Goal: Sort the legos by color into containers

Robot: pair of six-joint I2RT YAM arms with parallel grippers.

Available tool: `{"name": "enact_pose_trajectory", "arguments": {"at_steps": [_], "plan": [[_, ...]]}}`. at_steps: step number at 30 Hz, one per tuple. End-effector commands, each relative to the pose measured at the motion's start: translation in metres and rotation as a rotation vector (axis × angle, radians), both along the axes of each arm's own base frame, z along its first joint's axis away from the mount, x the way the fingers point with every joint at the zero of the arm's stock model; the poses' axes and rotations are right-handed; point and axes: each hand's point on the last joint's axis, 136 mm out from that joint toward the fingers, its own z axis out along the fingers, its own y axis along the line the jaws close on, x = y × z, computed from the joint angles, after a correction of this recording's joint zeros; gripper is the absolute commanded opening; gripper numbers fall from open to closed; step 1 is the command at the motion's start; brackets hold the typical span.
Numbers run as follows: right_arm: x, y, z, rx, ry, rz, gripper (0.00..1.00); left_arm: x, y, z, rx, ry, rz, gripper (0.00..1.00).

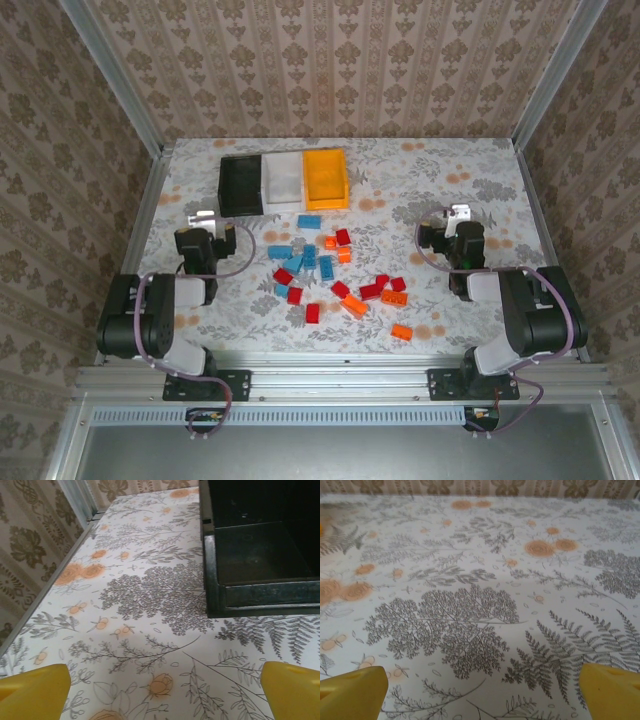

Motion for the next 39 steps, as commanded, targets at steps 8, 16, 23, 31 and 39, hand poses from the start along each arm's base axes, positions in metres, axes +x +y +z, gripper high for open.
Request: {"name": "enact_pose_trajectory", "arguments": {"at_steps": [8, 16, 23, 31, 39], "plan": [[-0.014, 0.052, 0.171, 0.122, -0.013, -0.038, 1.0, -0.019, 0.025, 0.189, -0.335, -0.036, 0.297, 1.0], [-0.03, 0.068, 0.12, 0.471, 0.213, -0.075, 0.87, 0.01, 0.027, 0.164, -0.584, 0.107, 0.242, 1.0], [-0.051, 0.1, 0.087, 0.479, 0.343, 0.02, 0.83, 0.067, -0.01, 0.093, -0.542, 0.526, 0.089, 0.88], [-0.072, 0.125, 0.075, 0.456, 0.404, 0.098, 0.83, 0.105, -0.033, 0.042, -0.448, 0.686, 0.018, 0.81], [-0.089, 0.143, 0.069, 0.433, 0.44, 0.142, 0.79, 0.119, -0.027, 0.003, -0.358, 0.743, 0.093, 0.63]]}}
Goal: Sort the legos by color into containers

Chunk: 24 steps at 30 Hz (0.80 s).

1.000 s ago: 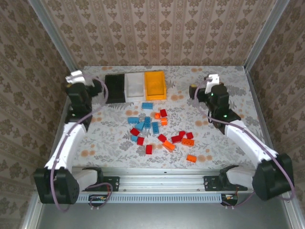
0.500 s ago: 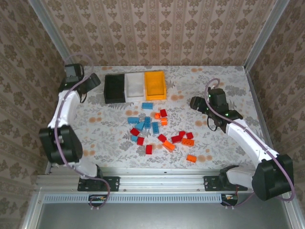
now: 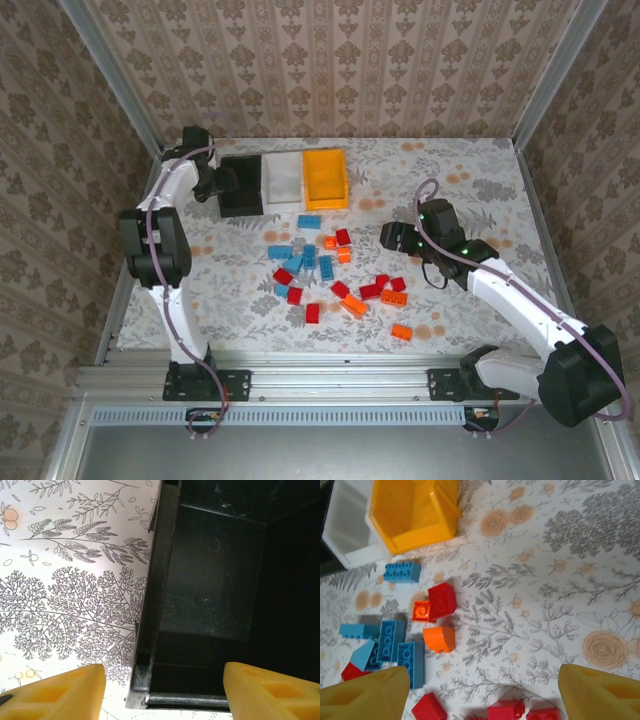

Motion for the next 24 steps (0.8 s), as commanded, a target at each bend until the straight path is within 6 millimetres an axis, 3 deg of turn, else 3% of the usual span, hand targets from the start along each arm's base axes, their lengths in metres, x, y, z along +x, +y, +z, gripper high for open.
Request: {"name": "enact_pose_trajectory", "arguments": {"at_steps": [1, 9, 24], "plan": [[-0.015, 0.005, -0.006, -0.006, 0.033, 0.019, 0.78, -0.001, 0.007, -0.009, 0.068, 0.031, 0.003, 0.62], [-0.022, 0.008, -0.017, -0.04, 0.066, 0.029, 0.75, 0.007, -0.021, -0.013, 0.15, -0.004, -0.094, 0.45], [-0.053, -0.022, -0.042, -0.107, 0.137, -0.089, 0.71, 0.015, -0.093, -0.004, 0.257, -0.092, -0.272, 0.26]]}}
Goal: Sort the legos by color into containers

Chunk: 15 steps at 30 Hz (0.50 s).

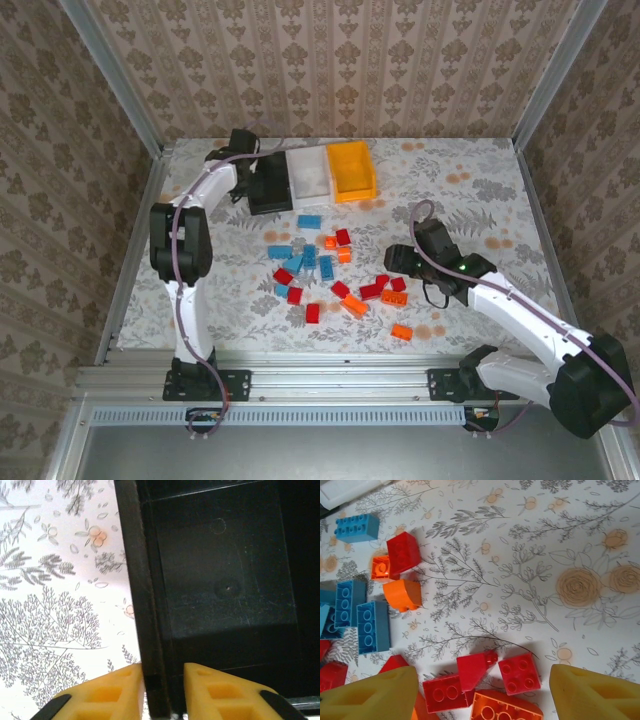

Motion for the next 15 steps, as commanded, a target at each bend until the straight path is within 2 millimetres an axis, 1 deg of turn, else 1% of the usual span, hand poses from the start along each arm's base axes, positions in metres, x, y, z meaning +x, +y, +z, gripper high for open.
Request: {"name": "enact_pose_trajectory", "arguments": {"at_steps": [1, 6, 9, 11, 15], "plan": [[-0.013, -0.012, -0.007, -0.035, 0.027, -0.041, 0.71, 0.011, -0.012, 0.004, 0.035, -0.041, -0.05, 0.26], [-0.019, -0.014, -0.004, -0.033, 0.025, -0.042, 0.71, 0.008, -0.021, -0.002, 0.014, -0.045, -0.066, 0.22], [-0.021, -0.014, -0.002, -0.037, 0.025, -0.044, 0.71, 0.006, -0.024, 0.0, 0.011, -0.061, -0.078, 0.2], [-0.027, -0.016, -0.006, -0.055, 0.048, -0.047, 0.7, 0.005, -0.026, 0.002, 0.008, -0.067, -0.089, 0.18], [-0.036, -0.017, -0.014, -0.068, 0.08, -0.067, 0.68, 0.0, -0.023, 0.001, 0.019, -0.07, -0.092, 0.18]]}}
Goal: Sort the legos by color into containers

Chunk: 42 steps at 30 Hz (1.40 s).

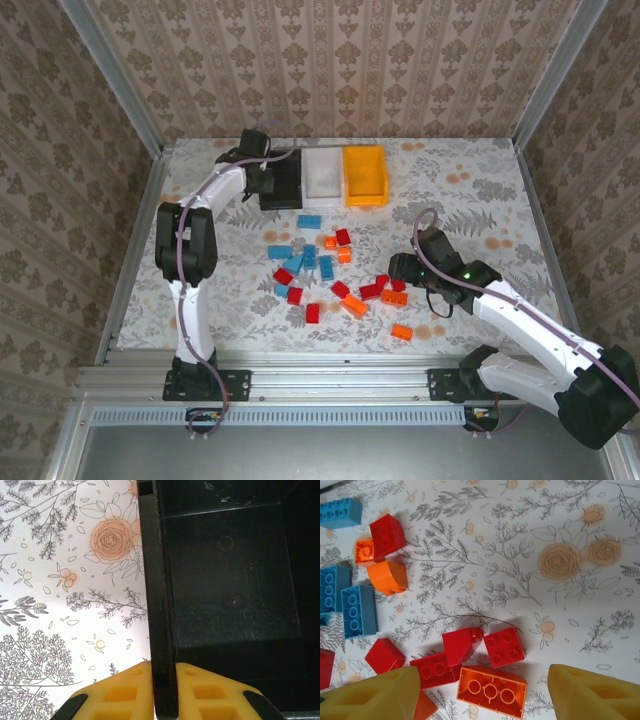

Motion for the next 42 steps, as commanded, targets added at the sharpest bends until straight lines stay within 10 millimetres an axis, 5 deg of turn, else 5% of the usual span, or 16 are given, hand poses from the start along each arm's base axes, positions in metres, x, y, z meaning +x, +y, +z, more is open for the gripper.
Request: {"name": "enact_pose_trajectory", "arguments": {"at_steps": [1, 5, 10, 14, 18, 23, 29, 42], "plan": [[-0.016, -0.01, -0.013, -0.04, 0.054, -0.044, 0.68, -0.015, 0.002, -0.001, 0.027, 0.023, -0.034, 0.2], [-0.031, -0.009, -0.023, -0.067, 0.095, -0.044, 0.66, -0.018, -0.003, 0.004, -0.003, 0.029, -0.043, 0.53], [-0.06, -0.013, -0.032, -0.136, 0.122, -0.084, 0.74, -0.029, -0.004, 0.034, -0.053, -0.001, -0.022, 0.91], [-0.083, -0.017, -0.043, -0.133, 0.136, -0.142, 0.82, -0.055, -0.005, 0.065, -0.144, -0.038, 0.01, 0.99], [-0.095, -0.008, -0.056, -0.103, 0.153, -0.15, 0.91, -0.096, -0.006, 0.082, -0.287, -0.099, 0.049, 1.0], [-0.103, 0.011, -0.066, -0.062, 0.185, -0.141, 0.91, -0.156, -0.005, 0.066, -0.424, -0.104, 0.073, 1.0], [-0.108, 0.014, -0.082, -0.06, 0.22, -0.187, 0.86, -0.204, -0.005, 0.039, -0.495, -0.066, 0.086, 1.0], [-0.108, 0.025, -0.09, -0.09, 0.234, -0.227, 0.75, -0.237, -0.012, 0.025, -0.539, -0.029, 0.056, 1.0]]}}
